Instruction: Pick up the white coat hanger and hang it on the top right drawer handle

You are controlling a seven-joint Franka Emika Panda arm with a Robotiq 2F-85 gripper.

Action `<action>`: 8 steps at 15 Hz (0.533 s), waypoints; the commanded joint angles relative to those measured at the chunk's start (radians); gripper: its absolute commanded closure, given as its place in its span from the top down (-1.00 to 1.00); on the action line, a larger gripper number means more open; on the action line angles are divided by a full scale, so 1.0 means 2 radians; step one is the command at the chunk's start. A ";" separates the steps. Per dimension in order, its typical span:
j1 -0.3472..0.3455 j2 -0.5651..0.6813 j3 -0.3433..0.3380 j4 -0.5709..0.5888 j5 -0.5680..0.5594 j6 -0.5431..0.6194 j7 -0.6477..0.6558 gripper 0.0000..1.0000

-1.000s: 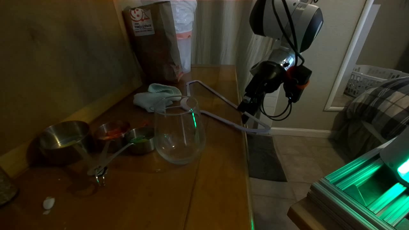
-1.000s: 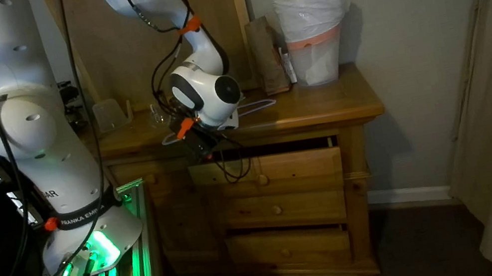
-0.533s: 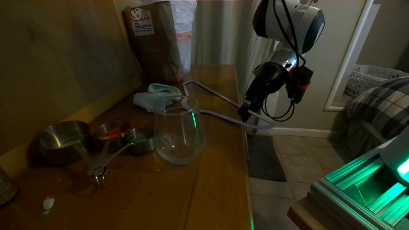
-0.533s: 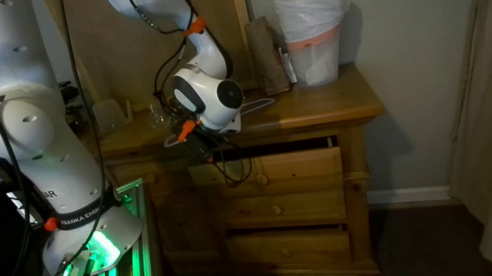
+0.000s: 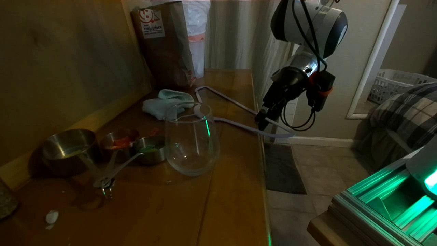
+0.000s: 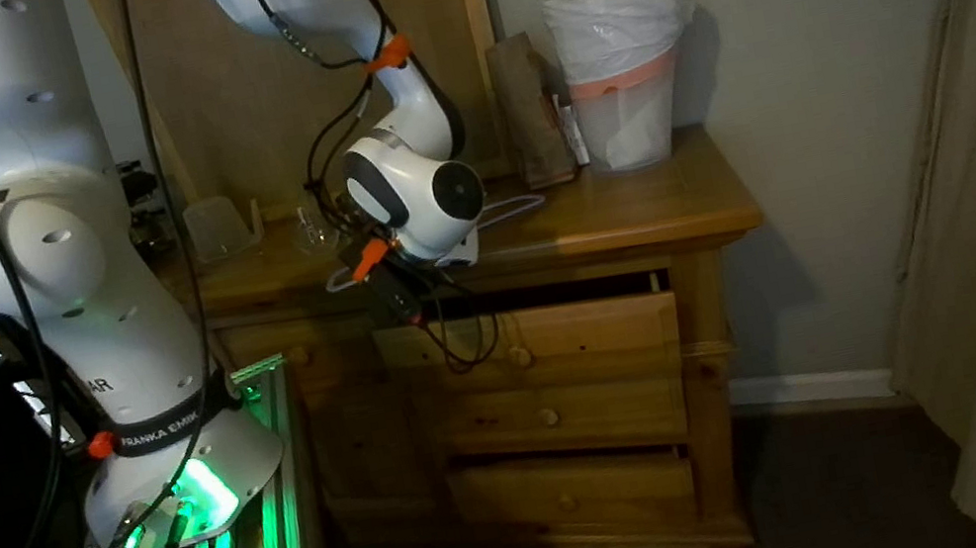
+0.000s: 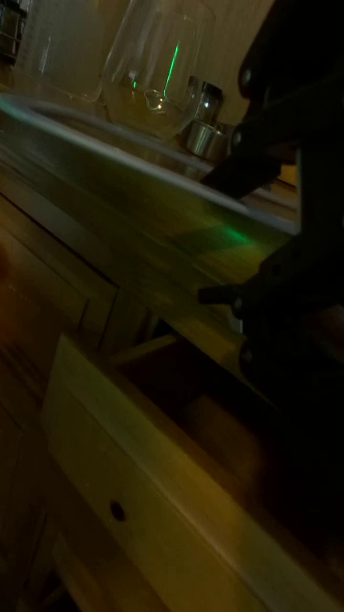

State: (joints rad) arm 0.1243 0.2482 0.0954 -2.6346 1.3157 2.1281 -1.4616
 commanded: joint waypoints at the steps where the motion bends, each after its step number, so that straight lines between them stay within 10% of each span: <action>1: -0.009 -0.010 -0.004 0.000 -0.004 -0.023 0.004 0.67; 5: -0.012 -0.024 -0.010 -0.009 -0.016 -0.035 0.019 1.00; 7: -0.013 -0.030 -0.012 -0.012 -0.022 -0.044 0.035 1.00; 8: -0.013 -0.032 -0.013 -0.013 -0.024 -0.047 0.041 0.70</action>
State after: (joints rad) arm 0.1086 0.2288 0.0776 -2.6392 1.3062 2.0656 -1.4383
